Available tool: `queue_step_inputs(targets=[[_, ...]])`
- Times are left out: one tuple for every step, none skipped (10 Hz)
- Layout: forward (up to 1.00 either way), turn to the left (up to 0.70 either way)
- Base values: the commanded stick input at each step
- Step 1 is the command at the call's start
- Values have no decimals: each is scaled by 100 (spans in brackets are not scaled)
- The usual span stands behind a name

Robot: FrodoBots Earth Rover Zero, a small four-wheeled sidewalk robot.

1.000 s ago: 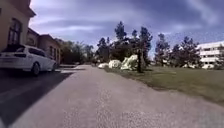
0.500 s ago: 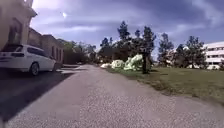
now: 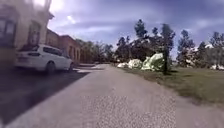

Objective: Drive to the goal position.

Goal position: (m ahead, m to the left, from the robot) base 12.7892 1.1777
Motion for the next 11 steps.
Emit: queue_step_inputs(targets=[[70, 42], [70, 42], [70, 42], [70, 23], [70, 13], [70, 31], [70, 30], [70, 7], [70, 7], [70, 7], [70, 7]])
